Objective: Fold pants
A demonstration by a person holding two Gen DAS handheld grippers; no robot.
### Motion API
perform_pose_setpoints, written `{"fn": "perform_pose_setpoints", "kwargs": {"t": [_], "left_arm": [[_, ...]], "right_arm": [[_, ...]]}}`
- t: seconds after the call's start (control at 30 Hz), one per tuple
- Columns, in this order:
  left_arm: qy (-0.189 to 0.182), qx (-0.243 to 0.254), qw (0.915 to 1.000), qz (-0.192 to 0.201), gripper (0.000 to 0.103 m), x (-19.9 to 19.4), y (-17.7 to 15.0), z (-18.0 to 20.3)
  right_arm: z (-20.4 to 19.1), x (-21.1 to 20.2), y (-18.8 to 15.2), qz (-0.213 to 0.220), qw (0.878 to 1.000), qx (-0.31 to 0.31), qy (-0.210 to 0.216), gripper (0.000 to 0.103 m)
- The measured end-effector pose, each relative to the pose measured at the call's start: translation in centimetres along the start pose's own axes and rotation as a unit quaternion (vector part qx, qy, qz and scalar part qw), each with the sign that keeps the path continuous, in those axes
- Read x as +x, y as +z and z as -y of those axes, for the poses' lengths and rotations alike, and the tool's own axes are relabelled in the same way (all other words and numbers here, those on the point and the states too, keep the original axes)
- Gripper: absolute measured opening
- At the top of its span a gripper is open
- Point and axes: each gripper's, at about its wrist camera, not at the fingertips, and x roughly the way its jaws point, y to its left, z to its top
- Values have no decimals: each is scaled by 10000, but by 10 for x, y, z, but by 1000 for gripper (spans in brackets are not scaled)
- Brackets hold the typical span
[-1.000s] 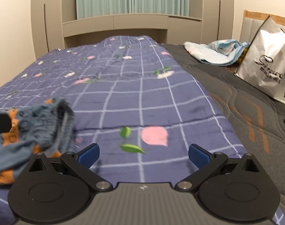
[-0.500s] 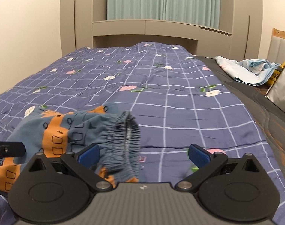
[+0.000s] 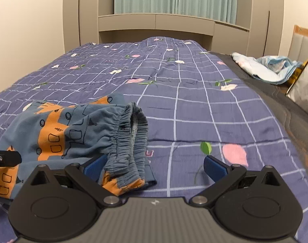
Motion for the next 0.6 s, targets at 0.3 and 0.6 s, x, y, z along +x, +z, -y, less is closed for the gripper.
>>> {"fn": "perform_pose_setpoints", "kwargs": {"t": [0.3,0.6], "left_arm": [[1,1,10000,-6,102,0,1,0],[40,177,9990,398,102,-9,24,-2]], "right_arm": [[2,0,-2,4,10000,26,28,103],[-3,-19,11,436,9984,-126,340,103]]}}
